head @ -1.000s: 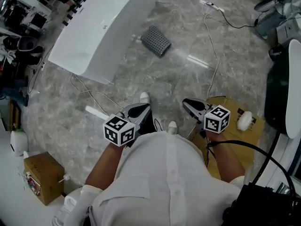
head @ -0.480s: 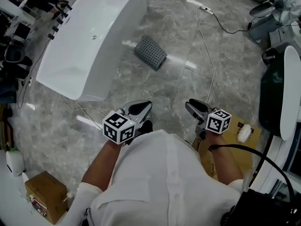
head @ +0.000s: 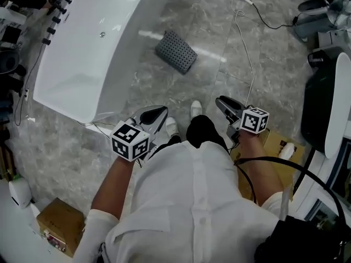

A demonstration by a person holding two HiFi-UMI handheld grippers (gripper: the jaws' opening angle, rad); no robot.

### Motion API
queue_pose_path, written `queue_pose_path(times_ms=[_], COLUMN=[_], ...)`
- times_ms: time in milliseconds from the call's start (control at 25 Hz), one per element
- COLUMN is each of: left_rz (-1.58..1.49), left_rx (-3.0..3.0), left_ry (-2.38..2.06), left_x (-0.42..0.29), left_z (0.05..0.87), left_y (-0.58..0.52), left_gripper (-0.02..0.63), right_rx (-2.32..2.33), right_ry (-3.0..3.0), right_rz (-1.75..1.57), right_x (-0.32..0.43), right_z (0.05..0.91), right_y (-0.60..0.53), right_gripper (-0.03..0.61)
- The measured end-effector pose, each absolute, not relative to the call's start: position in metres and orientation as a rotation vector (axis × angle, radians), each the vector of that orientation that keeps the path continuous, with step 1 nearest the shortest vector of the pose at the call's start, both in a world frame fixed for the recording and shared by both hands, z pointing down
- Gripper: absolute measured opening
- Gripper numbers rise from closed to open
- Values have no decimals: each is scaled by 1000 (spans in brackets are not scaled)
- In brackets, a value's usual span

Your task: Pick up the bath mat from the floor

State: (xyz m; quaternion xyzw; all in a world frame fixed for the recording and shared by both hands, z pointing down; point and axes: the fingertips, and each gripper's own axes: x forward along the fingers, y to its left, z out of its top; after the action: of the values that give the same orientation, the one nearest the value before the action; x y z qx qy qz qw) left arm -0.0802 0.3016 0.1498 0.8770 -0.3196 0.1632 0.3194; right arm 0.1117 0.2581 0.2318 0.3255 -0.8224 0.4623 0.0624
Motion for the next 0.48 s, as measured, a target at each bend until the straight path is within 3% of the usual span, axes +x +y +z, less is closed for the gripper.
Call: queue_pose_path(times_ms=[480], left_rz=[612], left_rx=[2089], left_ry=[-906], left_x=[-76], left_z=[238], left_y=[147], left_gripper=[6], right_rx=[892], right_ry=[-2274], right_rz=[1731], right_x=[116], right_z=[424], right_y=[73], right_gripper=[117])
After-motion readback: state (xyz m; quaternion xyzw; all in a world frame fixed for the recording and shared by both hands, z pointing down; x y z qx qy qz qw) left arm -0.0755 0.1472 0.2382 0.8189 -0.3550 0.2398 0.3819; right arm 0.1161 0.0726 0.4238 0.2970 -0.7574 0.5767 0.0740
